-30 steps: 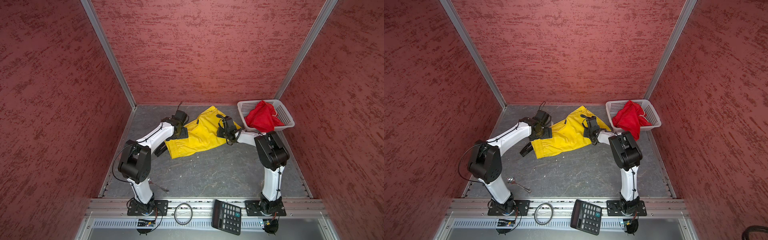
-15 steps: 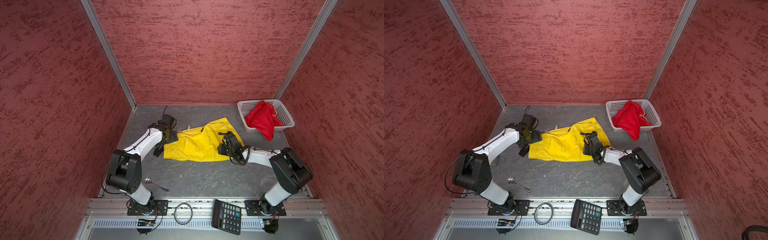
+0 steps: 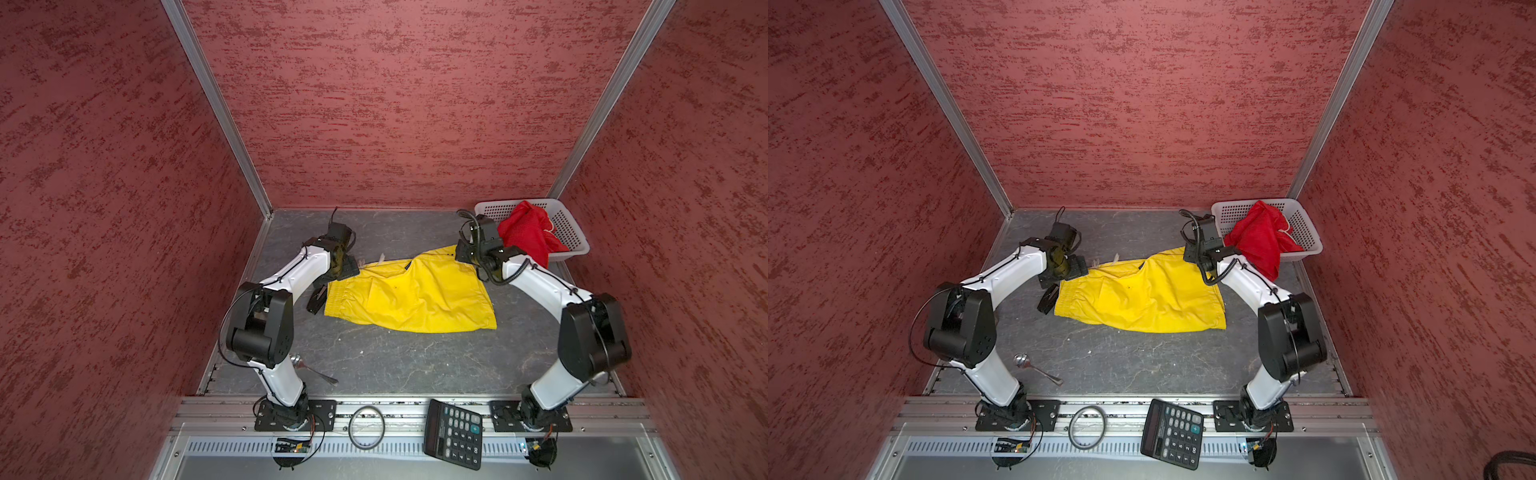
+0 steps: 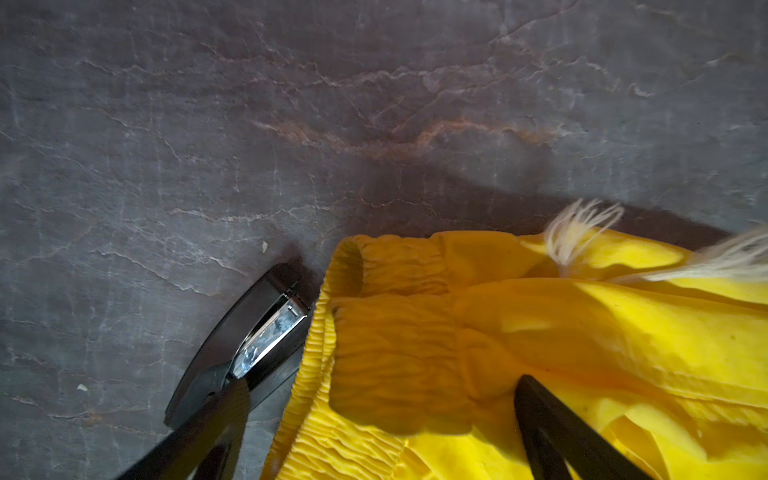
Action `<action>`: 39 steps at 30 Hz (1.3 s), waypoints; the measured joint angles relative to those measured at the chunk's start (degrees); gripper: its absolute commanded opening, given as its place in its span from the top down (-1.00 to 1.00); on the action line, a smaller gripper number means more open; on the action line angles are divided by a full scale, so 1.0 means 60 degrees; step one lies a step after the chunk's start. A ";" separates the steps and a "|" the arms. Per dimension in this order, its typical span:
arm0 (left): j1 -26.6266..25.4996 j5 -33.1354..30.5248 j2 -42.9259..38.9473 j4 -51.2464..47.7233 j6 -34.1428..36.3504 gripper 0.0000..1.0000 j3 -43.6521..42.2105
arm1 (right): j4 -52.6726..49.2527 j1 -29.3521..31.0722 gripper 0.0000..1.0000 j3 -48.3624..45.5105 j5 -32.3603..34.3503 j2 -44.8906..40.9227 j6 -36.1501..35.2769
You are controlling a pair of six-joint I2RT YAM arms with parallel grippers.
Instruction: Fold and stack the shorts
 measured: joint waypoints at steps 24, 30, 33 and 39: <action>0.0321 0.0007 0.0809 0.0080 0.0226 -0.24 0.0361 | 0.0277 -0.0885 1.00 0.2047 -0.0736 0.3388 -0.0168; 0.0321 0.0011 0.0809 0.0193 0.0229 -0.24 0.0262 | 0.0401 -0.0911 0.09 0.2390 -0.0747 0.2929 -0.0044; 0.0321 0.0011 0.0809 0.0222 0.0248 -0.24 0.0229 | 0.0444 -0.0911 0.04 0.2546 -0.0933 0.3024 0.0047; 0.0321 0.0007 0.0809 0.0226 0.0262 -0.24 0.0229 | 0.0495 -0.0907 0.06 0.2594 -0.1395 0.3825 0.0197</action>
